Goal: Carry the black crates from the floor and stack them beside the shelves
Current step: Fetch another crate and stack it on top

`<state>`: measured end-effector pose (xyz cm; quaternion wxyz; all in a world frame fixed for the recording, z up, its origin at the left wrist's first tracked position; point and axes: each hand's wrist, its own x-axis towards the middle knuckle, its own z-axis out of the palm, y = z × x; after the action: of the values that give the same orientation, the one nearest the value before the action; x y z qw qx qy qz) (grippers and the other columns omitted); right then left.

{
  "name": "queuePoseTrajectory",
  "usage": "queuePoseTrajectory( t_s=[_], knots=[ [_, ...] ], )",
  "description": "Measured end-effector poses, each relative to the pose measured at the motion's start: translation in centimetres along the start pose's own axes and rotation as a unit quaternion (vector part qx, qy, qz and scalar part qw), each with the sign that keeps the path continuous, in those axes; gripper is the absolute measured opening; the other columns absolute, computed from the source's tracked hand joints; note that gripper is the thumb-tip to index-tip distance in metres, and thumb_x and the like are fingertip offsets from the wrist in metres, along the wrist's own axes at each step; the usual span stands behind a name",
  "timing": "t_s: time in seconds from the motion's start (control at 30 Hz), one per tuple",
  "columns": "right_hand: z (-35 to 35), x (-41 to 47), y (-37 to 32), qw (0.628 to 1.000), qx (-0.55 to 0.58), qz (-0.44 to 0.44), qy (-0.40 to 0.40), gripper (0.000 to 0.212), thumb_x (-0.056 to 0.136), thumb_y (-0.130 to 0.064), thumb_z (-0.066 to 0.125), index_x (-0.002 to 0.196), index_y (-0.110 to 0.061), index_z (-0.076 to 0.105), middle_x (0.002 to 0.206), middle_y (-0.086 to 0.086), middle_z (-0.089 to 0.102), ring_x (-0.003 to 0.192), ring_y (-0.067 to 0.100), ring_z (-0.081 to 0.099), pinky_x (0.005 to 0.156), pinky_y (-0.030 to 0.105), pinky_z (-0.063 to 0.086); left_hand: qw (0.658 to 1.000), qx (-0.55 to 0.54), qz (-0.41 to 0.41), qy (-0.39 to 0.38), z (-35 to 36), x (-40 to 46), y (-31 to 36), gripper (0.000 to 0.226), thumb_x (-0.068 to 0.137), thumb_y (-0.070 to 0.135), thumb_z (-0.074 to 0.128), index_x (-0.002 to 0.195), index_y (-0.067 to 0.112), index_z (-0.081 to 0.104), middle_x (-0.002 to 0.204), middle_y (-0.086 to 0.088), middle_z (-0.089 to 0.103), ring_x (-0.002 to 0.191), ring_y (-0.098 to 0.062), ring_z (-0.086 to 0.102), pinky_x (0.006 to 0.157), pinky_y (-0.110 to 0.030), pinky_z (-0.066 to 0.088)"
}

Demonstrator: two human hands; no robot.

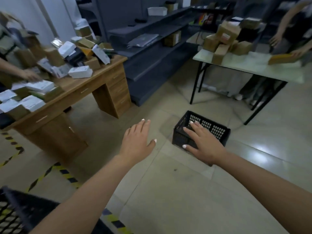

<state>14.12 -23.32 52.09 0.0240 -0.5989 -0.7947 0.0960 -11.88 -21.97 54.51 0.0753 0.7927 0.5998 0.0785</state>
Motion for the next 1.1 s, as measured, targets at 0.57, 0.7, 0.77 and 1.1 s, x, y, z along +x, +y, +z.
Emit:
queuePoseTrajectory(
  t_s=[0.57,0.7,0.77,1.1],
  knots=[
    [1.0,14.9,16.8,0.985,0.023,0.168,-0.016,0.070,0.094,-0.056,0.034,0.153,-0.028,0.011,0.162,0.003,0.001,0.149,0.018,-0.008,0.121,0.037,0.002,0.974,0.025,0.212,-0.078,5.8,29.9,3.6,0.071,0.094,0.045,0.043,0.152,0.017,0.013,0.160,-0.004,0.016,0.144,-0.021,0.021,0.116,-0.035,0.018],
    [1.8,17.4,22.0,0.978,0.030,0.203,-0.023,0.067,0.097,-0.049,0.039,0.153,-0.026,0.011,0.162,0.003,0.002,0.149,0.019,-0.007,0.118,0.033,-0.002,0.968,0.044,0.221,-0.114,8.3,35.9,5.0,0.070,0.094,0.046,0.042,0.152,0.016,0.014,0.159,-0.004,0.017,0.143,-0.022,0.023,0.115,-0.037,0.020],
    [2.7,18.6,25.4,0.975,0.019,0.219,-0.036,0.066,0.097,-0.048,0.038,0.153,-0.025,0.011,0.162,0.005,0.003,0.149,0.020,-0.006,0.118,0.034,-0.002,0.965,0.050,0.222,-0.128,9.8,39.0,5.9,0.070,0.095,0.044,0.042,0.152,0.016,0.014,0.159,-0.005,0.018,0.143,-0.022,0.023,0.115,-0.037,0.020],
    [9.0,25.6,41.7,0.944,0.048,0.279,-0.171,0.066,0.100,-0.042,0.035,0.154,-0.025,0.003,0.162,0.007,-0.005,0.149,0.024,-0.008,0.120,0.038,-0.001,0.961,0.062,0.126,-0.239,20.9,54.4,9.6,0.067,0.096,0.039,0.046,0.151,0.013,0.018,0.158,-0.009,0.020,0.143,-0.027,0.024,0.113,-0.038,0.023]
  ],
)
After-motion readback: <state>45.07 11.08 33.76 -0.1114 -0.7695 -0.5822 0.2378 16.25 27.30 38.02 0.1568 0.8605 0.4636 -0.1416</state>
